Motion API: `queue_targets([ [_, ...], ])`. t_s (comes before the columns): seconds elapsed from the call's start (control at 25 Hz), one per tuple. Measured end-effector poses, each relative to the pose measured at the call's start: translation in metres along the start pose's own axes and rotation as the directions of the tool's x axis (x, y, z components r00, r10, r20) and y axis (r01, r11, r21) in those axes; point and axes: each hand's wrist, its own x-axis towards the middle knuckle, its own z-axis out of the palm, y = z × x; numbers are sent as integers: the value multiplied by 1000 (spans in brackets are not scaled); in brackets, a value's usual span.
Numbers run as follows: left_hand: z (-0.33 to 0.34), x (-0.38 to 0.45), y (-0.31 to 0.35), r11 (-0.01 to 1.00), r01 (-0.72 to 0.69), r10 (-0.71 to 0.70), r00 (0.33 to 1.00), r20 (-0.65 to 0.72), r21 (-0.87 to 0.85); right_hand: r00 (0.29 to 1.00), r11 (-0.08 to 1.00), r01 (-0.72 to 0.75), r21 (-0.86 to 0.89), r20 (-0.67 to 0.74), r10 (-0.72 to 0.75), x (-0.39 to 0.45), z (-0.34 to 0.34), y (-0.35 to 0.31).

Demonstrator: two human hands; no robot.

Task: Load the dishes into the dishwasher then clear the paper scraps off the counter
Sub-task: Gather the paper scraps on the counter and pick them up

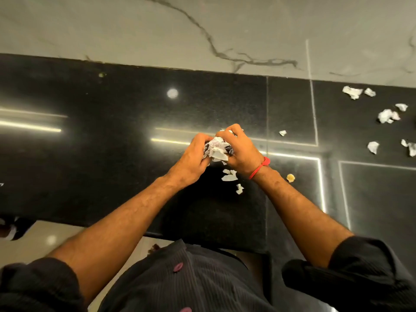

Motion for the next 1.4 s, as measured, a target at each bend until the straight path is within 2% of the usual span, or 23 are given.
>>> queue_targets([
  [0.2, -60, -64, -36, 991, 130, -135, 964, -230, -36, 992, 992, 95, 79, 79, -102, 39, 61, -70],
  [0.48, -151, -196, -103, 951, 262, -308, 827, -470, -163, 948, 964, 210, 165, 206, -242, 66, 195, -198],
  [0.76, -244, -362, -196, 935, 291, -355, 730, -584, -205, 908, 944, 275, 184, 273, -317, 61, 361, -338],
  [0.96, -276, -467, -271, 853, 413, -521, 654, -549, -318, 875, 956, 203, 211, 400, -274, 35, 483, -398],
  [1.08, -256, -511, -338, 771, 511, -637, 613, -467, -381, 843, 969, 151, 195, 486, -229, 17, 564, -390],
  [1.2, -228, -536, -437, 715, 506, -699, 521, -489, -482, 793, 983, 34, 179, 594, -136, -4, 656, -350],
  [1.28, -177, -541, -497, 658, 520, -753, 444, -486, -545, 770, 988, -33, 152, 634, -72, -16, 709, -321],
  [1.32, -118, -544, -535, 589, 614, -806, 397, -439, -526, 773, 990, -44, 133, 633, -51, -24, 741, -302],
  [1.36, -39, -552, -577, 450, 746, -888, 313, -338, -492, 780, 992, -35, 120, 624, -48, -32, 773, -282],
  [1.4, 34, -577, -611, 267, 898, -960, 216, -178, -350, 783, 994, -23, 106, 620, -48, -41, 803, -261],
])
